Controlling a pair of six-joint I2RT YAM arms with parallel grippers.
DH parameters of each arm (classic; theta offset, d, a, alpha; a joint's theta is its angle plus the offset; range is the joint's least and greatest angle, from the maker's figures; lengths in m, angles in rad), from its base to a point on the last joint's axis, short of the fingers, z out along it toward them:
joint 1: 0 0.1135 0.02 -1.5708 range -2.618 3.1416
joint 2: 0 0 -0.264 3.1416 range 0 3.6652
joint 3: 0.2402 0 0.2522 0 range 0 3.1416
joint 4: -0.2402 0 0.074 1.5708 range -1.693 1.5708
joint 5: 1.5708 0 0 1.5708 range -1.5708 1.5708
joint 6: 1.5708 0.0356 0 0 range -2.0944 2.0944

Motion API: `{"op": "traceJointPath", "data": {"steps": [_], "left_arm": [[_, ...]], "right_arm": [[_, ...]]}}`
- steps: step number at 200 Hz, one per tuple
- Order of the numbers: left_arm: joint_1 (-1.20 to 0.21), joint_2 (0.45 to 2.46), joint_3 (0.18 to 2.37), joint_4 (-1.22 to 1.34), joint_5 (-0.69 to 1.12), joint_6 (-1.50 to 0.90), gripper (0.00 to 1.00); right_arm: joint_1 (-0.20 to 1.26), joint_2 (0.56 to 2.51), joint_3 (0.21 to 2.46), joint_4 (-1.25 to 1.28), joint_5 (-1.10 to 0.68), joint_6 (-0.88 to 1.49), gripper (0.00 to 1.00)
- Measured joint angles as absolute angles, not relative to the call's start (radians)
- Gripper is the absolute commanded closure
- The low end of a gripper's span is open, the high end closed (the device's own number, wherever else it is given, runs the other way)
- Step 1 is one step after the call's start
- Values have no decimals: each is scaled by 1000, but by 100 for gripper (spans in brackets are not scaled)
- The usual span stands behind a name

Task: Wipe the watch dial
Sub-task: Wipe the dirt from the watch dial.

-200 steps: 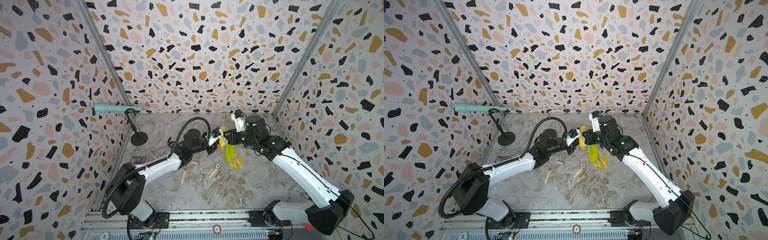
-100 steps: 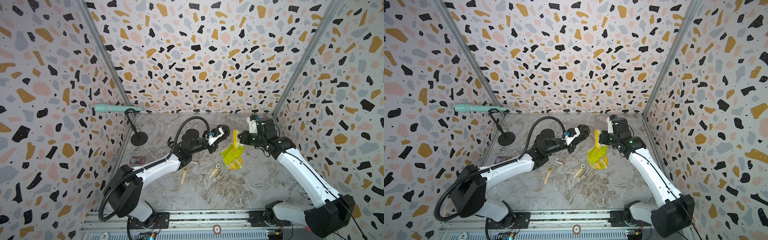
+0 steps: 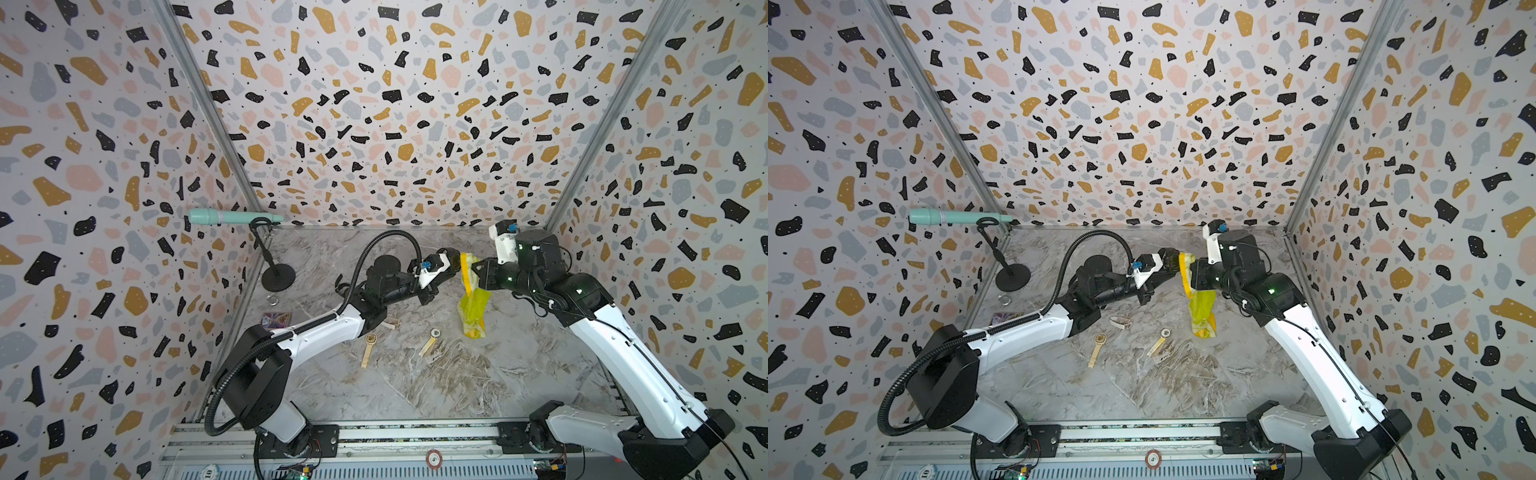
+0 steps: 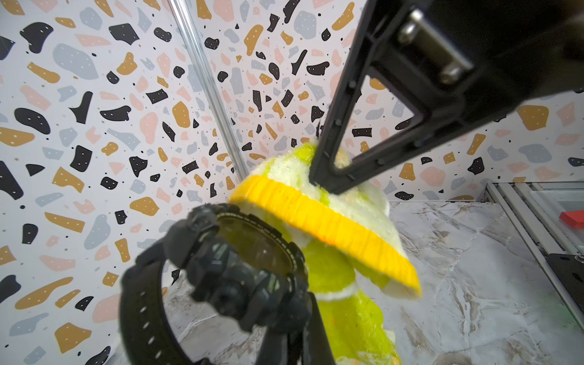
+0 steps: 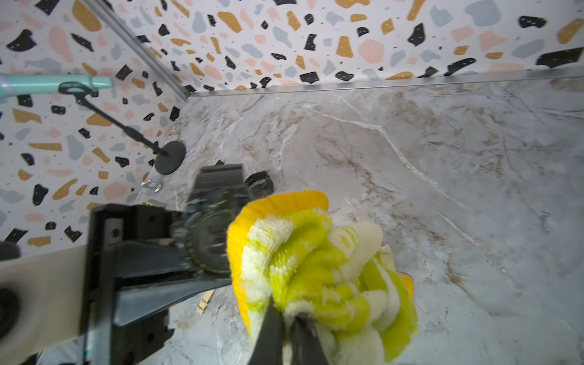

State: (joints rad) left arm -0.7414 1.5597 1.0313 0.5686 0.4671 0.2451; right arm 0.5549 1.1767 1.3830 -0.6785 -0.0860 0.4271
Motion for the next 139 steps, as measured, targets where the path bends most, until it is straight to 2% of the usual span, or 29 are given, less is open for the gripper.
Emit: {"op": "traceJointPath", "data": {"steps": [48,106,139], "left_arm": [[-740,1567,1031,567,466,228,100],[-725,1567,1031,537,443,216,100],[-723,1573,1031,523,437,204,100]], "right_arm": [[625,1219,1383,-642,-80,429,100],[623,1291,1418,-635,-61,429,100],[572,1312,1409,-628,-76,449,100]]}}
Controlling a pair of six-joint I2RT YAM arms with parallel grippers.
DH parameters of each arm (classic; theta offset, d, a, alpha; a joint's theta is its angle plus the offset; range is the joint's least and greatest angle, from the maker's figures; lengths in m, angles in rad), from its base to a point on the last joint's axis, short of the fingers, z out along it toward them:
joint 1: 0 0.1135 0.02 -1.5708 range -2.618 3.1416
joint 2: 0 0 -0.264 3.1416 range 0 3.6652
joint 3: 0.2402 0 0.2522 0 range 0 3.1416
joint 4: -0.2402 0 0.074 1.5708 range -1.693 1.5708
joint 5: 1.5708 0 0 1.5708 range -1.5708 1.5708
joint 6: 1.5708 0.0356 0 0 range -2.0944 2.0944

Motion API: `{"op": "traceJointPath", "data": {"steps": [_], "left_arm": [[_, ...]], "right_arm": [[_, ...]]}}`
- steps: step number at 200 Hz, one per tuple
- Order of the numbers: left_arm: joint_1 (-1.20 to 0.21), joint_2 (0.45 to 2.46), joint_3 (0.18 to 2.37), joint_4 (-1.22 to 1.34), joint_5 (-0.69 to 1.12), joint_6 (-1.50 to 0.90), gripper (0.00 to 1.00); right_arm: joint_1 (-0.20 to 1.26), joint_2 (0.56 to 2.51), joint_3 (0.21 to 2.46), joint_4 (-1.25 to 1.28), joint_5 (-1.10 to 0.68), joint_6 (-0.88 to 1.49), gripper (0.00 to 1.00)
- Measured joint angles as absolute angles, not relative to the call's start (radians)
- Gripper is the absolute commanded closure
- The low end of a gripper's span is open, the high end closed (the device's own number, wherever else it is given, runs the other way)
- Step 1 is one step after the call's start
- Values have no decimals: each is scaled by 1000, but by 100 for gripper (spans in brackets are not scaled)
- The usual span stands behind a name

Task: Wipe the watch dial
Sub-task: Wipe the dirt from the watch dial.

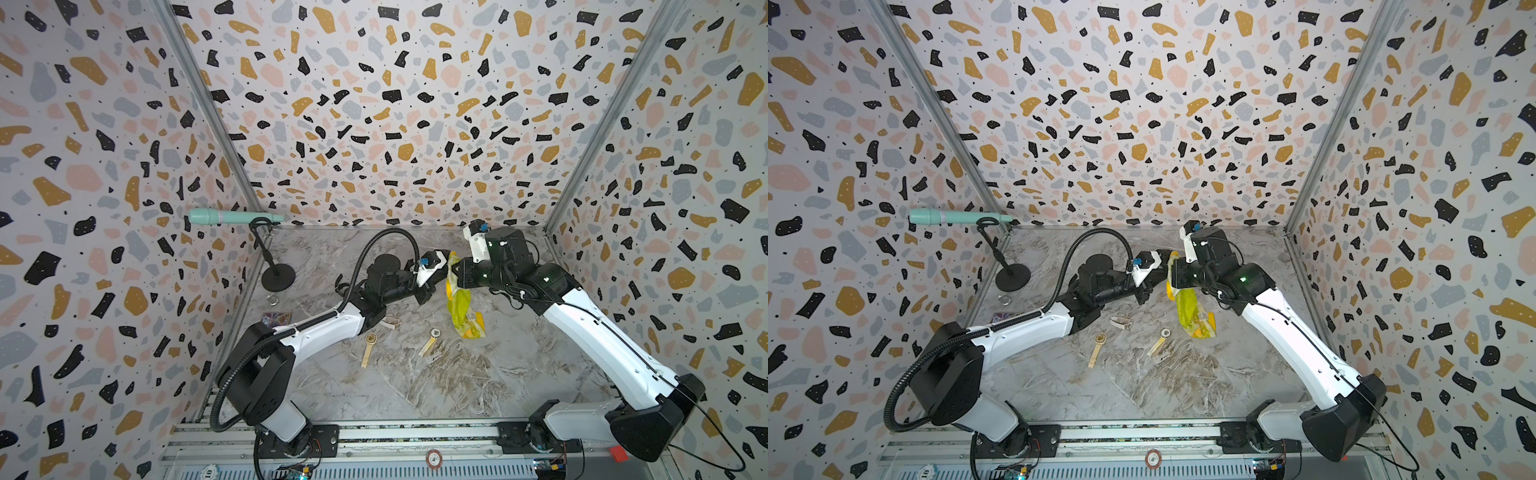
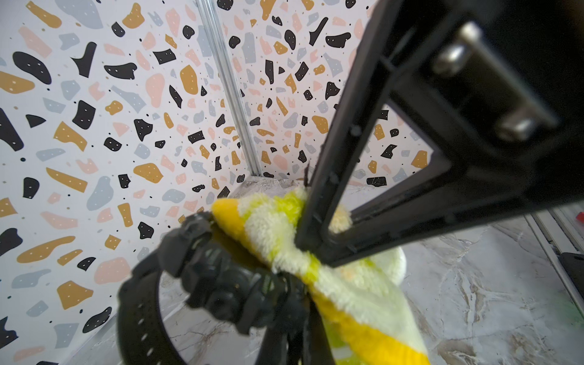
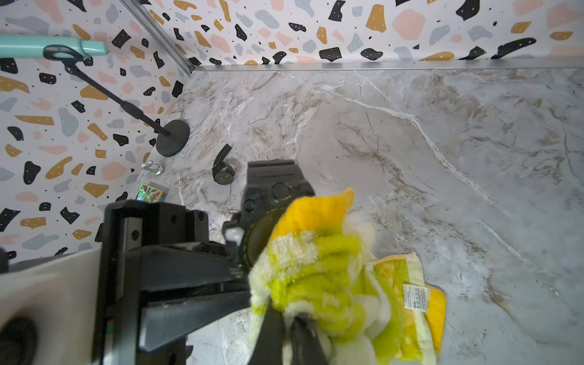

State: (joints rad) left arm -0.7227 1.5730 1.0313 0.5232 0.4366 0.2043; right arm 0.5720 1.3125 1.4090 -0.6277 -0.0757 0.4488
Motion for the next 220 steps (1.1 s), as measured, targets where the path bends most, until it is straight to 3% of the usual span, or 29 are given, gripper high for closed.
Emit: {"op": "traceJointPath", "data": {"steps": [45,94,147,220], "left_arm": [[-740,1569,1031,562,482,197,100],[-748,1568,1031,575,501,206,100],[-746,1595,1039,577,517,216,100],[-735,1615,1049,548,516,212,100]], "right_arm": [[448,1302,1368,-615,-98,466,100],[440,1235,1368,-632,-106,458,100],[547,1180,1390,-637,-93,439,100],[638,1278,1399,-568,-55,429,100]]}}
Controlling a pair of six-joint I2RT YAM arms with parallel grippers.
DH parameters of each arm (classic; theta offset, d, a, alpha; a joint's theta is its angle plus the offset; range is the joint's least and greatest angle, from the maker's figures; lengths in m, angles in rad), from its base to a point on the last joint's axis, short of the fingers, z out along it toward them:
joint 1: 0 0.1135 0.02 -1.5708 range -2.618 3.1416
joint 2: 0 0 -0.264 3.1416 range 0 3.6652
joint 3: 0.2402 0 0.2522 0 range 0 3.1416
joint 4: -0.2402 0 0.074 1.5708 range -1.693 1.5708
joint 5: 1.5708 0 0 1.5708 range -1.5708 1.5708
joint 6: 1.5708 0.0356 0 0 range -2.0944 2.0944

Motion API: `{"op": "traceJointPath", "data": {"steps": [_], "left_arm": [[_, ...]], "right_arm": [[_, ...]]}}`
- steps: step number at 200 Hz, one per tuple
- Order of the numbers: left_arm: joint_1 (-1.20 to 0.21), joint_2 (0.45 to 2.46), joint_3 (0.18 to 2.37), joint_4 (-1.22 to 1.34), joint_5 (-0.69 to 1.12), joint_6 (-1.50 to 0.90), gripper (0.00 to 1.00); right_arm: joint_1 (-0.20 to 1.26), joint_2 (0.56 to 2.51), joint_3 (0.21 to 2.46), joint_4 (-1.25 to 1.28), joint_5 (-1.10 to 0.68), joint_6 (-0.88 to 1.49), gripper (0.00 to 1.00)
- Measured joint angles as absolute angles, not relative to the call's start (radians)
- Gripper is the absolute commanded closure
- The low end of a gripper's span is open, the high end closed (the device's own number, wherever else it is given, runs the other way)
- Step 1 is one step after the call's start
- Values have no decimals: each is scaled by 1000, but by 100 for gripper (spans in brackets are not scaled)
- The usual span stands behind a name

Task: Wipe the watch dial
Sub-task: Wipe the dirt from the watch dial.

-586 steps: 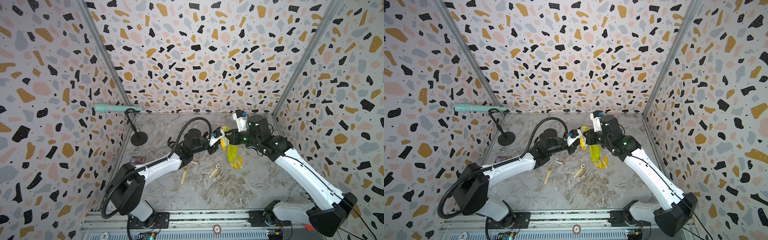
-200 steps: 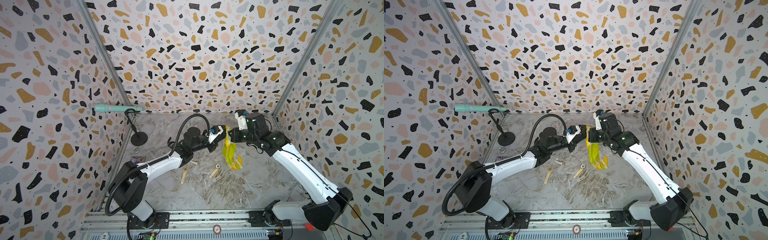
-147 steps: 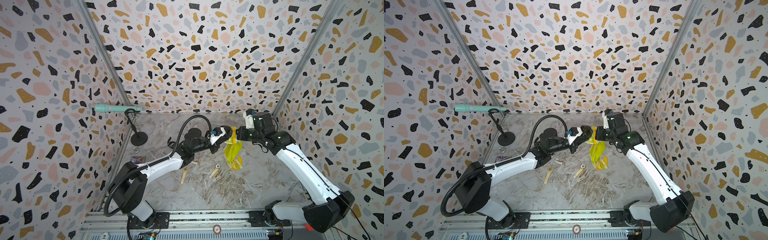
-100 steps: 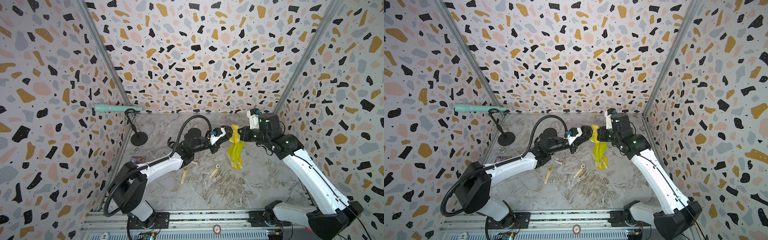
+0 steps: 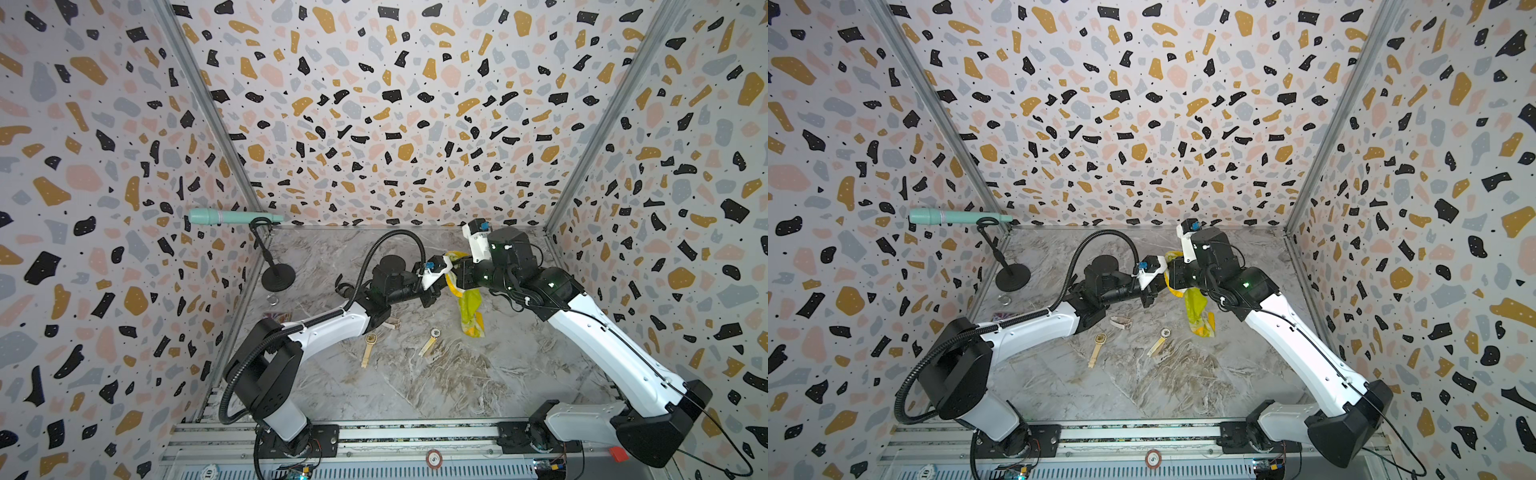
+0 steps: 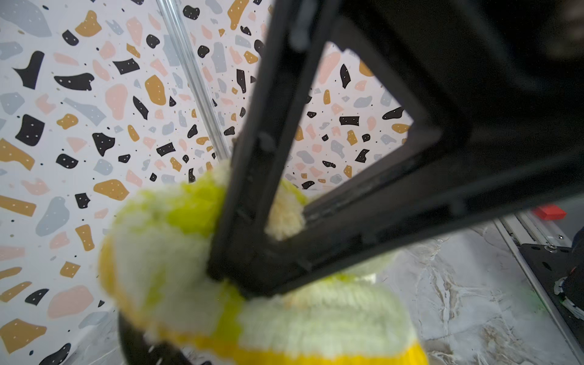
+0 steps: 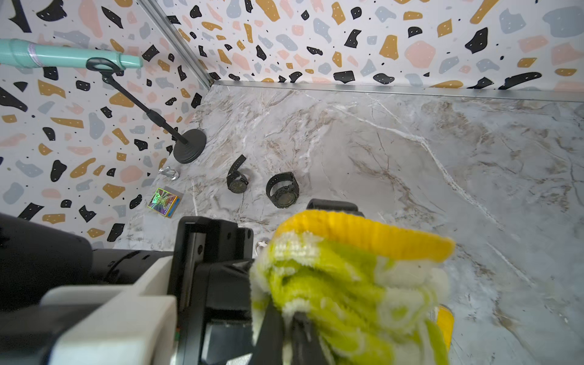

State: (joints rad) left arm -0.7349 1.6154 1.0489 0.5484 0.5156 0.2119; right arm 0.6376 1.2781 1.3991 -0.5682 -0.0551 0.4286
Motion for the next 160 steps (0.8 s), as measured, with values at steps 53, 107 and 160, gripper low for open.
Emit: {"op": "traceJointPath", "data": {"steps": [53,107,160], "left_arm": [[-731,1586,1021,558,518,191,100],[-729,1511,1024,666,559,186,100],[-721,1512,1024,670,575,186,100]], "right_arm": [[458,1224,1240,-465,-142,474,100],[358,1219,1229,-513,-138,470,100],[260,1143,1229,-557,-138,459,100]]}}
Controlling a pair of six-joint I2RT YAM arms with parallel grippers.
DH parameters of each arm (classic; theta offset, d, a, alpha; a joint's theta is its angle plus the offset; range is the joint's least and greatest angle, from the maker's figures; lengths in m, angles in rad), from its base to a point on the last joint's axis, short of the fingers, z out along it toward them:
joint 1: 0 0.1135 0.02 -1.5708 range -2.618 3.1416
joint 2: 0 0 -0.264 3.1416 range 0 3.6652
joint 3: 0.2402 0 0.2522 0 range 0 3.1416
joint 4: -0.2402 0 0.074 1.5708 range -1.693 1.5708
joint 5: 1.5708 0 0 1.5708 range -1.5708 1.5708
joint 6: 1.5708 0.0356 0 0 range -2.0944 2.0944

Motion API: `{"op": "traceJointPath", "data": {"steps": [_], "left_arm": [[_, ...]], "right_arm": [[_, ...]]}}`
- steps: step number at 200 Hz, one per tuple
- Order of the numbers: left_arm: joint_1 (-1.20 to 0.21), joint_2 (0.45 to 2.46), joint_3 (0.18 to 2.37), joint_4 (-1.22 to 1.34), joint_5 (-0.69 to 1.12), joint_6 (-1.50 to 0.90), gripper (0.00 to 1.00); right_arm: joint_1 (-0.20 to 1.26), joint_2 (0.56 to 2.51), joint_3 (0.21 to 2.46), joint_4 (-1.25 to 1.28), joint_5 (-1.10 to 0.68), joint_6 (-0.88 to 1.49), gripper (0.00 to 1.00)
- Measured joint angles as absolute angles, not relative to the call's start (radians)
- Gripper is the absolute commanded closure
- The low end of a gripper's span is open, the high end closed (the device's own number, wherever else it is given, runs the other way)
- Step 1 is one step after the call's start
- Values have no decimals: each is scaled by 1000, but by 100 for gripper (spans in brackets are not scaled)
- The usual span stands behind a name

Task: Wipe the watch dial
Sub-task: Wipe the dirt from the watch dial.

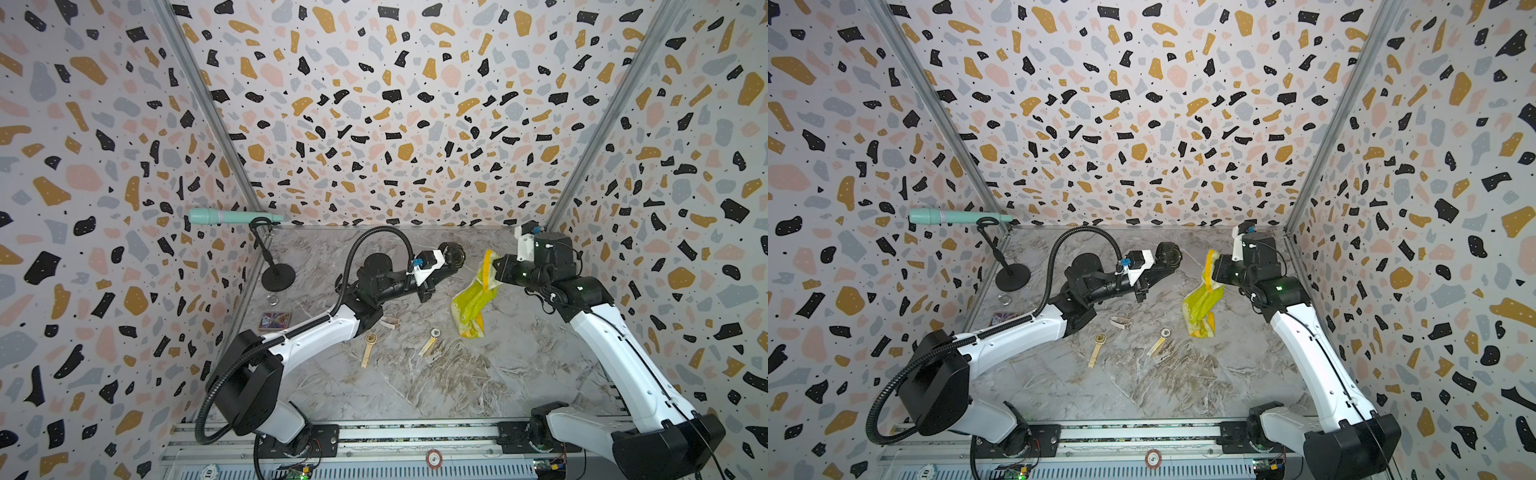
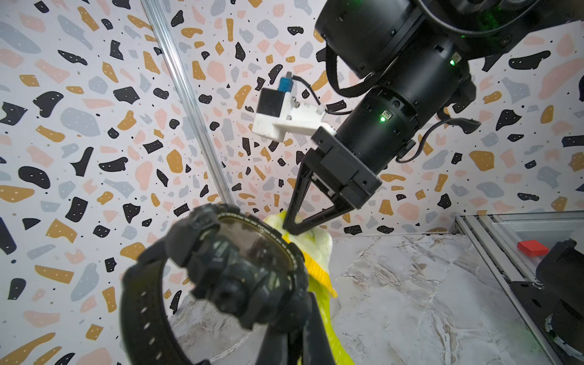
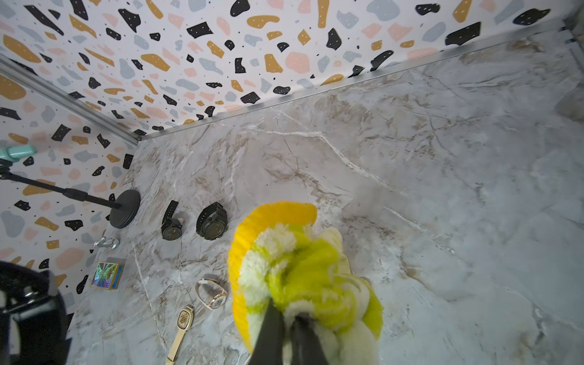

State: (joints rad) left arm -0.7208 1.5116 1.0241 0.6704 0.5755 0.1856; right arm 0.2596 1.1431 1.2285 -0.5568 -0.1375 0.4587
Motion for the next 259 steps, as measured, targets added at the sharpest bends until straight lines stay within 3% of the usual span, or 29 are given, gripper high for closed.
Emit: {"op": "traceJointPath", "data": {"steps": [95,182,259], "left_arm": [[-709,1540,1026,638,584,172,100],[-673,1679,1156,432,588,100,100],[-682,1695,1176,419,635,93,100]], "right_arm": [[210,1095,1228,-603,-138,447,100],[204,1090,1228,-613,-212,443,100],[403,1241,1313,-501,-335,419,100]]}}
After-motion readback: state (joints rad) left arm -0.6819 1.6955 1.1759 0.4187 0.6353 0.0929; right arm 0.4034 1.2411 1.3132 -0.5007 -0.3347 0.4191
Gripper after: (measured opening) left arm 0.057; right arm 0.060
